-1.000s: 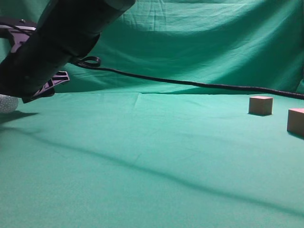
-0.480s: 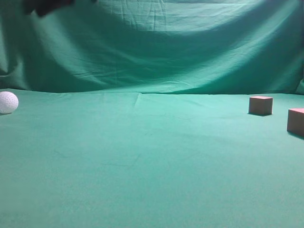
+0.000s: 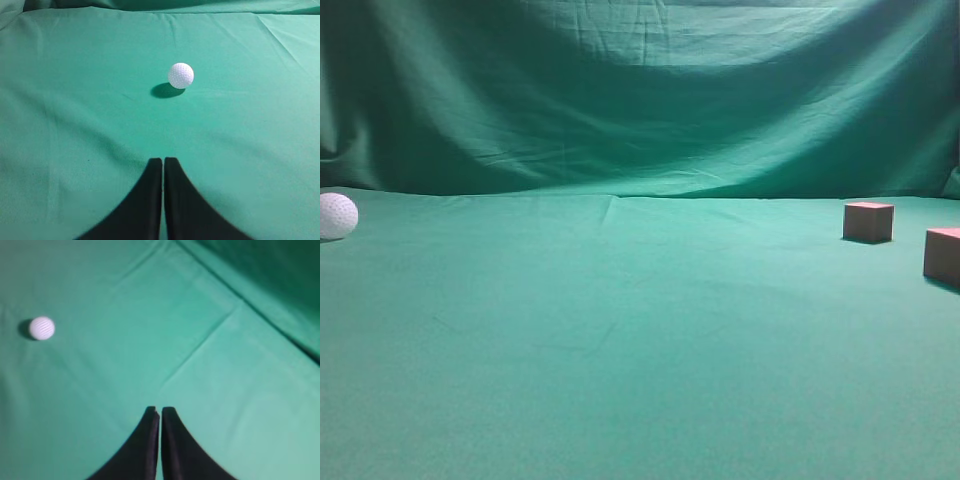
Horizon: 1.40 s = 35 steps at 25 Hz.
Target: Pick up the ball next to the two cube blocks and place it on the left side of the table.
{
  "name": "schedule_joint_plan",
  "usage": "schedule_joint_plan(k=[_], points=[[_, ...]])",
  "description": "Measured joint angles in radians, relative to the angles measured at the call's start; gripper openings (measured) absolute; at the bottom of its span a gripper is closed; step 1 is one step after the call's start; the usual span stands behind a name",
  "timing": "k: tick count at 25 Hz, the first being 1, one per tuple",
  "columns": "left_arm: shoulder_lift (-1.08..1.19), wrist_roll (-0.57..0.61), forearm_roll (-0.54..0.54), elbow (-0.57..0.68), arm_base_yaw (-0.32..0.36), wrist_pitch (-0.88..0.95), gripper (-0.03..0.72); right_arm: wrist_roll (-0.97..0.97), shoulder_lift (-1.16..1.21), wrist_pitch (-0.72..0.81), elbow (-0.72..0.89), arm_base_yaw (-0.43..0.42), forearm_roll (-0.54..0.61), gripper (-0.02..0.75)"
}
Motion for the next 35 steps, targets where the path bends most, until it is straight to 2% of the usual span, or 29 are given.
schedule_joint_plan(k=[3,6,9,14,17,22,25,28,31,35], points=[[0.0,0.0,0.0,0.0,0.0,0.0,0.0,0.068,-0.112,0.007,0.015,0.0,-0.087,0.0],[0.0,0.0,0.0,0.0,0.0,0.0,0.0,0.117,-0.241,0.012,0.08,0.0,-0.118,0.0],[0.0,0.0,0.0,0.0,0.0,0.0,0.0,0.144,-0.384,0.015,0.212,0.0,-0.123,0.0],[0.0,0.0,0.0,0.0,0.0,0.0,0.0,0.19,-0.618,-0.013,0.546,0.0,-0.125,0.0],[0.0,0.0,0.0,0.0,0.0,0.0,0.0,0.215,-0.769,-0.117,0.759,0.0,-0.101,0.0],[0.0,0.0,0.0,0.0,0.0,0.0,0.0,0.219,-0.996,-0.298,1.081,0.0,0.0,0.0],[0.0,0.0,0.0,0.0,0.0,0.0,0.0,0.221,-1.111,-0.295,1.198,0.0,0.076,0.0],[0.0,0.0,0.0,0.0,0.0,0.0,0.0,0.221,-1.19,-0.278,1.287,0.0,0.1,0.0],[0.0,0.0,0.0,0.0,0.0,0.0,0.0,0.226,-1.211,-0.269,1.385,0.0,0.103,0.0],[0.0,0.0,0.0,0.0,0.0,0.0,0.0,0.262,-1.212,-0.299,1.472,0.0,0.053,0.0]])
